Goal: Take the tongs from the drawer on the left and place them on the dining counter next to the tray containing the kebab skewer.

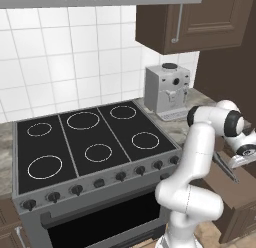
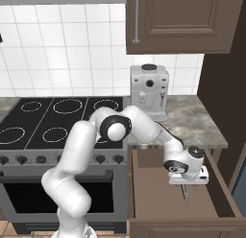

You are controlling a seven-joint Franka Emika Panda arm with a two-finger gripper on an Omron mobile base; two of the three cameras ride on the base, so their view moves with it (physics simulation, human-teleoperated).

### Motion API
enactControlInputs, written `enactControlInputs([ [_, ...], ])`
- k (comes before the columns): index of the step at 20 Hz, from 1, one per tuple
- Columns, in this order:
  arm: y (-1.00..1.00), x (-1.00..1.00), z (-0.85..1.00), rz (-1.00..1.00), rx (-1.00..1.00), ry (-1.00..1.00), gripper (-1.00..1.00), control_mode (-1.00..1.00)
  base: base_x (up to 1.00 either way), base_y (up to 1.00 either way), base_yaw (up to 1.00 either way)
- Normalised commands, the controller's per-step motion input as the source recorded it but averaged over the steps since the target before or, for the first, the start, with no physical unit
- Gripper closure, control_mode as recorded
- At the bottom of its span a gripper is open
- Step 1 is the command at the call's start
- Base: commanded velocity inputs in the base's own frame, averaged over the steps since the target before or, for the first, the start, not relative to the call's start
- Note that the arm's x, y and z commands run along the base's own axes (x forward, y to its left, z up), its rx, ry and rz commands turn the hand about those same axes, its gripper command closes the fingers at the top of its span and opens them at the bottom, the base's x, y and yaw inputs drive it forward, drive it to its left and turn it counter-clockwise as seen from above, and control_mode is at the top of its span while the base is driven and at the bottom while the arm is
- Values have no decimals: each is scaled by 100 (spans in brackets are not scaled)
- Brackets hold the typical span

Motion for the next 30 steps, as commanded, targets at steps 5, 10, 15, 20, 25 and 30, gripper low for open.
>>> enactControlInputs([
  [5,-3,24,-30,0,0,2,-100,-100,0,0,0],
  [10,28,0,-65,0,-10,3,-100,-100,0,0,0],
  [15,14,13,-30,0,-4,4,-100,-100,0,0,0],
  [20,-9,29,-26,0,1,2,-100,-100,0,0,0],
  [25,-36,43,-18,0,4,3,-100,-100,0,0,0],
  [30,-32,28,-37,0,4,8,-100,-100,0,0,0],
])
